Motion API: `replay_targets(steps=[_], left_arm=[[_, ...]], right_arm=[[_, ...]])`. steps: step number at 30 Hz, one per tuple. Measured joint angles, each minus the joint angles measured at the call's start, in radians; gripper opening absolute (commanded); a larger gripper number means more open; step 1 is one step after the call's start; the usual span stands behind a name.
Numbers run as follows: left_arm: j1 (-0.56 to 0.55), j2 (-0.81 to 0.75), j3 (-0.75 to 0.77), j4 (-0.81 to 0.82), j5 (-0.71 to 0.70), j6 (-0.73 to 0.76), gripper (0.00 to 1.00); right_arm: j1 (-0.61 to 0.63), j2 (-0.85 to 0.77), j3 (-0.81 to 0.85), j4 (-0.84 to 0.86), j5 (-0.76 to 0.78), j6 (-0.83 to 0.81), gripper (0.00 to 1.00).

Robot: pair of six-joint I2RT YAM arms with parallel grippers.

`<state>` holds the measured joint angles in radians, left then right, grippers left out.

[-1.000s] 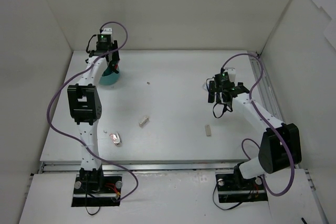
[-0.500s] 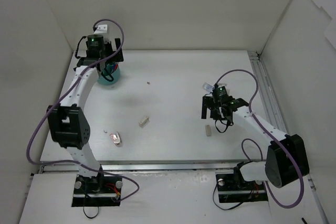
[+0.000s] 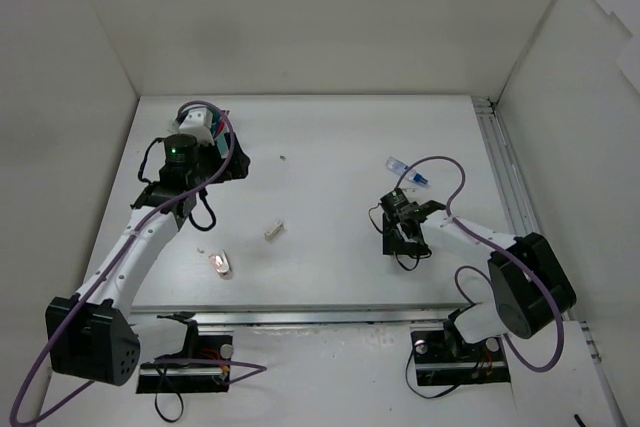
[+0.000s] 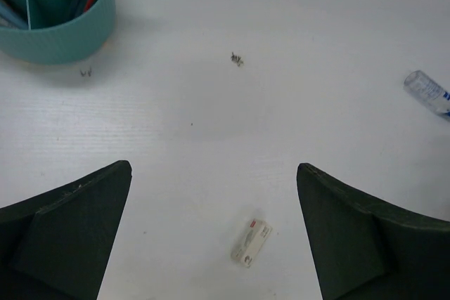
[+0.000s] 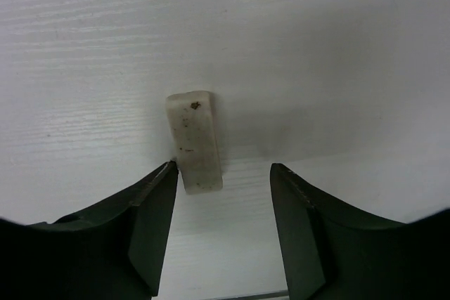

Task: Sort the stationery into containers
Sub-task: Pick up the stationery from the center of the board.

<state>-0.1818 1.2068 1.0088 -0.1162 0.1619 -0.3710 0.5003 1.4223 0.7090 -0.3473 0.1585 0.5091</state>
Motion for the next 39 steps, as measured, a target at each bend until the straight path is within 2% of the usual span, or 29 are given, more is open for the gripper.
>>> replay_targets(steps=[4,6,8,9,13,20,27,32,39], left_arm=[[-0.007,-0.023,-0.042,-0.037,-0.022,-0.009,1.0],[-0.007,-0.042,-0.043,-0.04,-0.032,-0.01,1.0],[-0.007,-0.063,-0.043,-0.04,-0.042,-0.011,1.0],[-0.007,-0.072,-0.043,-0.04,-0.048,-0.011,1.0],[-0.007,-0.09,-0.049,-0.039,-0.063,-0.011,1.0],[-0.007,-0.093,-0.067,-0.06,-0.025,0.005,1.0],[-0.025,-0.04,-0.09,0.072,0.32,-0.014,1.0],[-0.117,0.084,-0.09,0.198,0.513,-0.085,1.0],[-0.264,0.17,-0.077,0.283,0.529,-0.167,1.0]], right_arm=[[0.018,0.011,0.006,0.003,0.016,-0.007,0.39],[0.018,0.012,0.01,0.003,0.017,-0.017,0.28],[0.018,0.012,0.012,0.004,0.016,-0.027,0.22],[0.018,0.012,0.013,0.006,0.013,-0.033,0.14],[0.018,0.014,0.021,0.009,-0.009,-0.068,0.02],[0.022,0.008,0.038,0.031,-0.089,-0.15,0.0],[0.072,-0.143,0.079,0.153,-0.175,-0.278,0.0],[0.106,-0.206,0.114,0.316,-0.265,-0.35,0.0],[0.15,-0.109,0.204,0.426,-0.313,-0.387,0.01]])
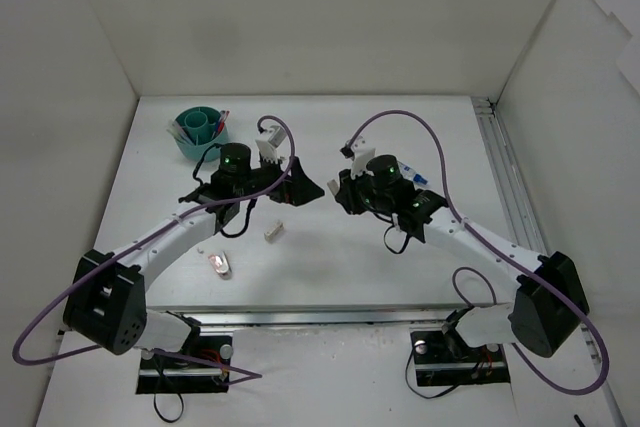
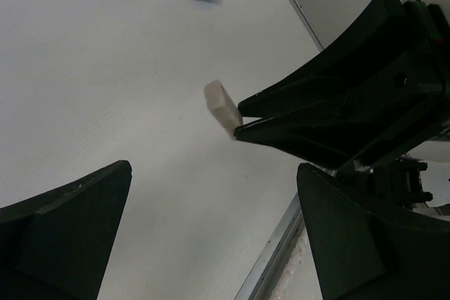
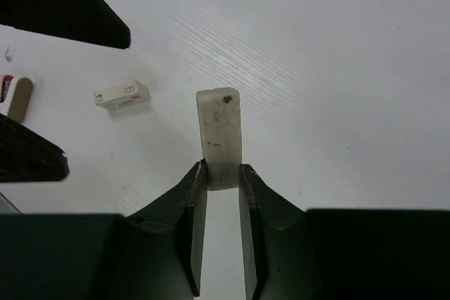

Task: Sort the stationery into containers
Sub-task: Pick up the stationery from the center of the board.

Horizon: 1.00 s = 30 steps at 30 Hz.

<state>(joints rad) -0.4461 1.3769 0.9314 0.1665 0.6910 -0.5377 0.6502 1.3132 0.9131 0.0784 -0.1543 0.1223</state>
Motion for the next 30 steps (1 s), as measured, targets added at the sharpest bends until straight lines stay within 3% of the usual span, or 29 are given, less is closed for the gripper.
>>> replay_targets(steps=[11,19,22,23,26,27,28,30], left_arm=[[-0.053,0.013,0.048,0.007,-0.221,-0.078,0.78],[-0.058,0.042,0.051,0.01,-0.242,-0.107,0.28],[-0.064,0.047,0.053,0.027,-0.224,-0.118,0.02],[-0.064,0.05,0.056,0.034,-0.219,-0.121,0.0],[-0.064,0.055,0.06,0.054,-0.211,-0.12,0.0],[-0.063,0.057,0.06,0.056,-0.211,-0.12,0.0],[-0.063,0.058,0.06,0.056,-0.211,-0.119,0.0],[-0.063,0.059,0.065,0.043,-0.217,-0.108,0.0]], right_arm=[[0.087,0.025,0.005,0.131,-0.003,-0.006,0.03],[0.105,0.025,0.005,0.171,0.018,-0.011,0.03],[0.111,0.026,0.005,0.173,0.043,-0.006,0.04],[0.114,0.027,0.005,0.172,0.055,-0.003,0.05],[0.121,0.036,0.005,0.182,0.09,0.007,0.21],[0.123,0.04,0.005,0.188,0.098,0.008,0.33],[0.124,0.043,0.006,0.191,0.105,0.012,0.36],[0.123,0.047,0.006,0.194,0.134,0.01,0.58]])
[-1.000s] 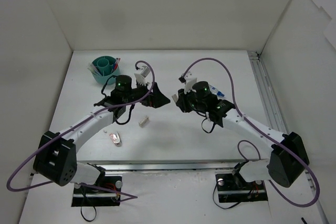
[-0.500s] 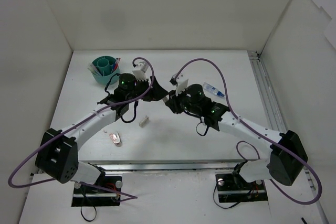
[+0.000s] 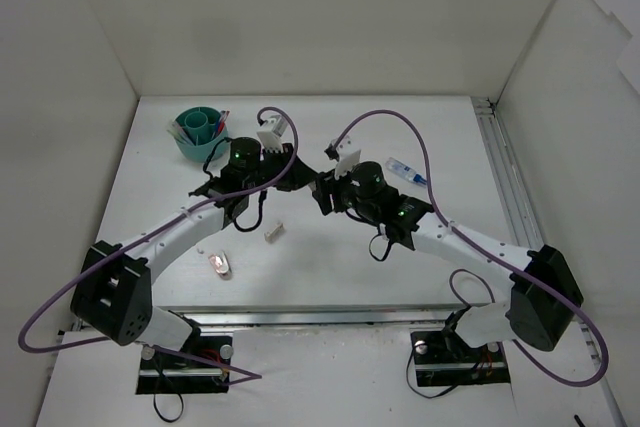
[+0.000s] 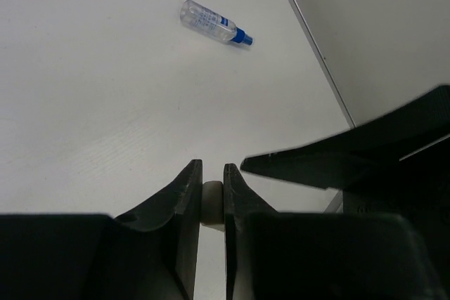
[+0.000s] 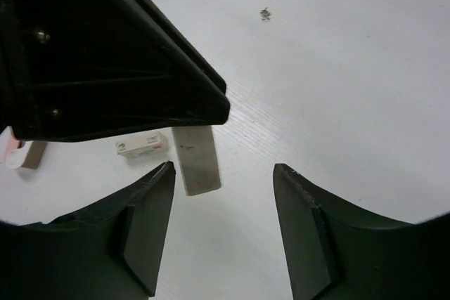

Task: Sort the stationery into containers
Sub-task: Pick up the stationery from the center of the board, then place the stationery in the storage box.

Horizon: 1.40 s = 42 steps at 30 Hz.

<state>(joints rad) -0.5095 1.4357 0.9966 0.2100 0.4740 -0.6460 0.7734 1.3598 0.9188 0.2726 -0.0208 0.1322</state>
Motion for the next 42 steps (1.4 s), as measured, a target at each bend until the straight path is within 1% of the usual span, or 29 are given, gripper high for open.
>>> replay_targets(steps=[2,3,5,7,8,11,13,15,18,22,26,29,32,36,42], left_arm=[[0.006,0.0,0.017,-0.024,-0.01,0.019,0.0],[0.011,-0.002,0.026,-0.034,-0.021,0.029,0.0],[0.042,-0.011,0.046,-0.058,-0.048,0.051,0.0],[0.1,-0.025,0.069,-0.086,-0.087,0.077,0.0],[0.132,-0.029,0.085,-0.1,-0.11,0.094,0.0],[0.244,-0.024,0.17,-0.142,-0.184,0.157,0.0],[0.306,0.005,0.264,-0.186,-0.216,0.203,0.0],[0.359,0.067,0.393,-0.211,-0.243,0.253,0.0],[0.4,0.192,0.582,-0.249,-0.298,0.327,0.0],[0.444,0.416,0.866,-0.345,-0.341,0.398,0.0],[0.483,0.619,1.056,-0.415,-0.365,0.438,0.0],[0.502,0.728,1.13,-0.455,-0.377,0.456,0.0],[0.508,0.795,1.15,-0.485,-0.389,0.468,0.0],[0.505,0.834,1.15,-0.509,-0.406,0.483,0.0],[0.503,0.845,1.15,-0.506,-0.458,0.489,0.0]], right_arm=[[0.0,0.0,0.0,0.003,0.027,0.002,0.67],[0.0,0.0,0.0,0.006,0.039,-0.002,0.75],[0.0,0.0,0.0,0.008,0.061,-0.006,0.79],[-0.001,-0.001,0.0,0.008,0.078,-0.007,0.96],[-0.002,-0.002,0.0,0.005,0.087,-0.011,0.98],[-0.008,-0.014,0.0,-0.013,0.111,-0.024,0.98],[-0.02,-0.025,0.0,-0.028,0.124,-0.026,0.98],[-0.044,-0.037,0.0,-0.049,0.138,-0.026,0.98],[-0.079,-0.05,0.0,-0.08,0.175,-0.026,0.98],[-0.111,-0.069,0.0,-0.126,0.228,-0.029,0.98],[-0.135,-0.09,0.0,-0.164,0.268,-0.03,0.98],[-0.155,-0.098,0.0,-0.19,0.285,-0.03,0.98],[-0.175,-0.098,0.0,-0.212,0.297,-0.029,0.98],[-0.192,-0.098,0.0,-0.233,0.301,-0.029,0.98],[-0.204,-0.087,0.0,-0.24,0.296,-0.029,0.98]])
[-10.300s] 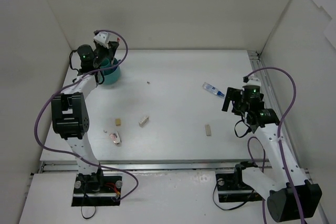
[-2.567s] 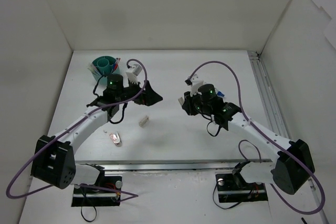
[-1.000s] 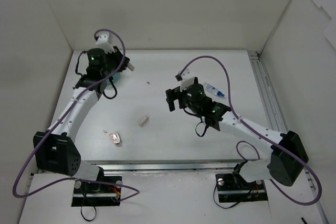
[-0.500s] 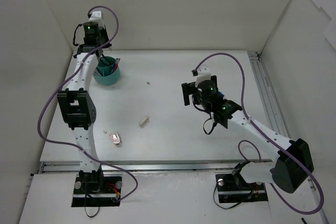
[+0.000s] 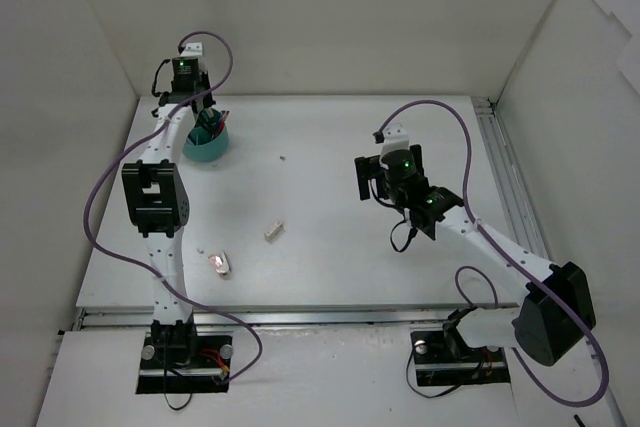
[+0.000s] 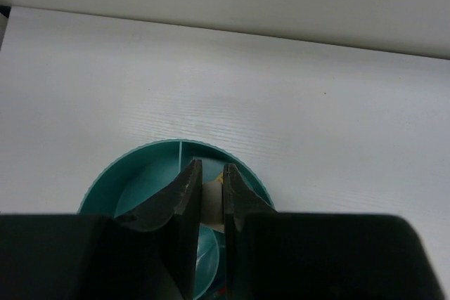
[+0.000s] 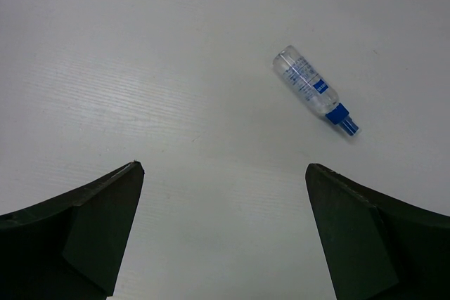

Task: Sort the stationery into containers
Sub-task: Place the stationery in the storage box, then pick up the stationery from the center of the board.

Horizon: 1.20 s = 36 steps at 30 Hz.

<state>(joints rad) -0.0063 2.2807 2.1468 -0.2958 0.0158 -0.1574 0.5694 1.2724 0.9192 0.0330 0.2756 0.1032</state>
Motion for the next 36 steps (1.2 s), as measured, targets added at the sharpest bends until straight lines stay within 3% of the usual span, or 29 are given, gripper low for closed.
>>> replay_targets(steps=[2,10,15,22,27,36], left_arm=[[0.0,0.0,0.0,0.003,-0.018,0.001,0.03],[0.0,0.0,-0.018,0.028,-0.029,0.019,0.38],[0.0,-0.001,-0.051,0.033,-0.001,0.027,0.48],[0.0,-0.108,-0.198,0.059,0.071,0.027,1.0],[-0.004,-0.336,-0.407,0.094,0.119,0.007,1.0],[-0.071,-0.916,-1.015,0.232,0.304,-0.062,1.0]], right_arm=[[-0.001,0.006,0.0,-0.002,-0.003,0.0,0.98],[-0.002,0.009,0.0,-0.014,-0.006,0.0,0.98],[-0.002,0.008,0.0,-0.016,-0.02,0.001,0.98],[-0.002,-0.021,0.0,-0.018,-0.073,0.0,0.98],[0.0,-0.036,-0.011,-0.017,-0.11,0.001,0.98],[0.002,-0.064,-0.06,-0.023,-0.134,0.01,0.98]])
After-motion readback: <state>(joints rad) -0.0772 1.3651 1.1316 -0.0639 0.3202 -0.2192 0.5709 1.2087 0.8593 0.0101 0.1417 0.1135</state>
